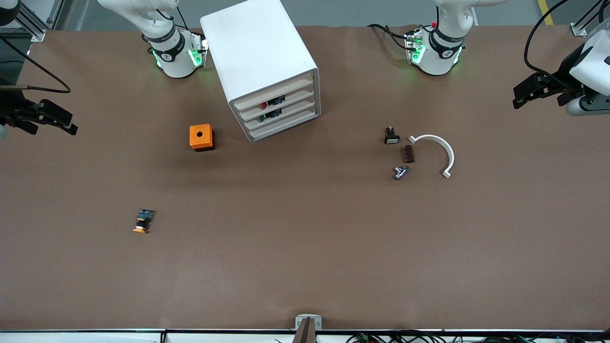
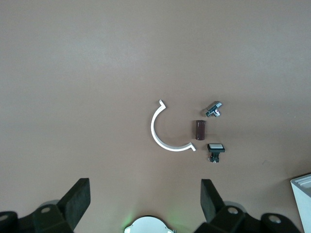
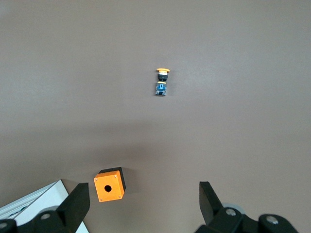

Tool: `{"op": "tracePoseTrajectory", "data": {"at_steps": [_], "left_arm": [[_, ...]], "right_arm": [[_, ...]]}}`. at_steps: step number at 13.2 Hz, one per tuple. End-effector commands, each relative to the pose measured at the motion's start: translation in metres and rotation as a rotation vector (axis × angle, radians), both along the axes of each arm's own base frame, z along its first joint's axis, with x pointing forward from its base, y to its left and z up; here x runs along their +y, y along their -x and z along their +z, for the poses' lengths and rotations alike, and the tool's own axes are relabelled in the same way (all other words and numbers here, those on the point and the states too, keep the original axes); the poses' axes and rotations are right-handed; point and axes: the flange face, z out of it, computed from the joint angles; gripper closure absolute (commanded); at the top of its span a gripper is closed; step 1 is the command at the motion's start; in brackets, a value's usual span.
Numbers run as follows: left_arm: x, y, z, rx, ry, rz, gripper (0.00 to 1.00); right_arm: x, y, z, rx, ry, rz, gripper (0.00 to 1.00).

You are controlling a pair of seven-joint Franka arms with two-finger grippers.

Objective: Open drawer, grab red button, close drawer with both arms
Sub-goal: 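Reach the left gripper toward the white cabinet's drawer handle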

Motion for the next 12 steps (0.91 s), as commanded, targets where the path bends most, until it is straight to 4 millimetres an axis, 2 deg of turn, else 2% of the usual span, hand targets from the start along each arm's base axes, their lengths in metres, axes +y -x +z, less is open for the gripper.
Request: {"op": "tracePoseTrajectory", "data": {"at_steps": [1,3,4,6,9,10,12], "left_arm": [[0.002,-0.006,-0.001,0.011,-0.018,-0.005,0.0],[0.0,-0.01,0.001,0.007,-0.016,-0.009,0.0],[0.001,-0.019,-0.004,0.013,-0.014,-0.006,0.0],[0.001,-0.039,-0.024,0.043,-0.028,-0.014,0.0],[-0.008,-0.063,-0.071,0.12,-0.034,-0.017,0.0],[-0.022,-0.07,-0.092,0.155,-0.035,-0.036,0.0],[-0.03,-0.084,-0.136,0.221,-0.038,0.027,0.0]], "right_arm": [[0.001,0.004,0.004,0.0,0.01,0.007,0.0],[0.002,0.003,0.005,-0.002,0.01,0.01,0.0],[0.003,0.004,0.005,-0.003,0.01,0.013,0.0],[-0.002,0.004,0.003,0.002,0.01,0.004,0.0],[-0.003,0.004,0.002,0.005,0.008,0.0,0.0],[-0.001,0.005,0.002,0.006,0.009,0.005,0.0],[-0.001,0.005,0.001,0.014,0.009,0.005,0.0]]}}
